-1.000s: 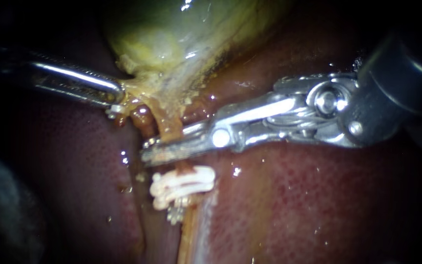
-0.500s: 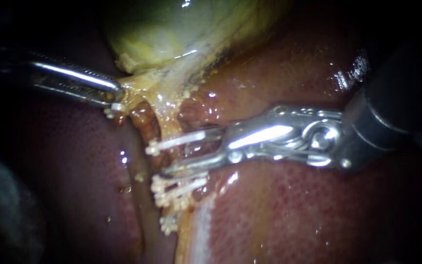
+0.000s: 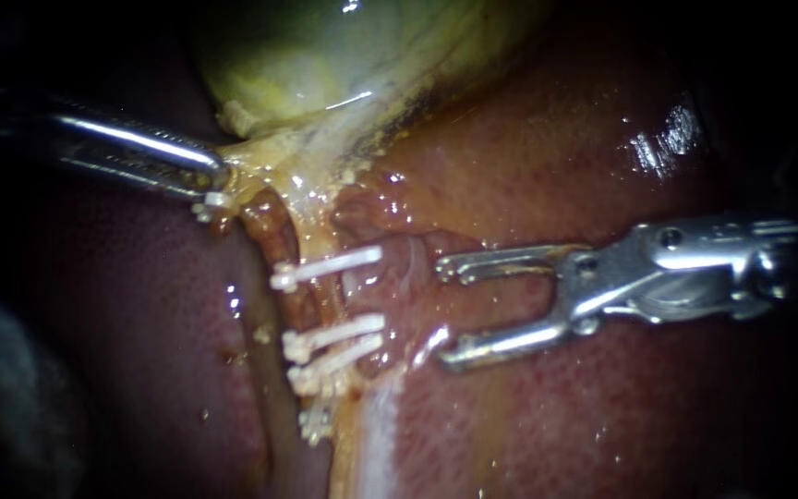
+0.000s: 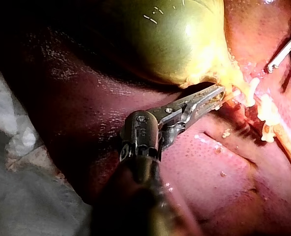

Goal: Going back third clip right tube

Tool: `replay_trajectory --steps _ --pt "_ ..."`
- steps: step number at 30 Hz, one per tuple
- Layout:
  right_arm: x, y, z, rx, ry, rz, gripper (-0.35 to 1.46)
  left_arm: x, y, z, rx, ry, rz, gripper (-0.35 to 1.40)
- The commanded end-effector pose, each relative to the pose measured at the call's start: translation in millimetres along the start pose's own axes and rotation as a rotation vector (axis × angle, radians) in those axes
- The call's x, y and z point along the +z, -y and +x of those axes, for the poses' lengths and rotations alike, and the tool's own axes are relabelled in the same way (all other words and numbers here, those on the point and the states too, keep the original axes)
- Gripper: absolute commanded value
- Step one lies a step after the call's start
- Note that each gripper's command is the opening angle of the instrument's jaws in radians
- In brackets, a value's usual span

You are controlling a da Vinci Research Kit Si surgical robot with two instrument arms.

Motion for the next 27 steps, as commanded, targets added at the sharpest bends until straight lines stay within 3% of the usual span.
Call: replay_trajectory --steps 1,7,11,18,27 --pt "-0.5 0.2 0.0 -0.005 0.008 -0.005 0.50 0.1 0.0 0.0 0.000 0.000 0.000 -0.35" --pt "-2.6 0.6 -0.2 -0.046 0.061 -0.031 0.50 0.4 0.1 -0.2 0.001 -0.001 0.002 -0.35" --pt "-3.3 0.3 -0.1 -0.060 0.059 -0.033 0.50 1.1 0.4 -0.5 0.003 -0.002 0.006 -0.35" --pt "-4.3 -0.1 1.4 -0.058 0.052 -0.059 0.50 4.0 1.7 -1.5 0.012 -0.001 -0.001 -0.35" --pt "-4.9 -0.1 1.6 -0.053 0.050 -0.063 0.50 8.0 3.2 -2.6 0.018 0.021 -0.010 -0.35"
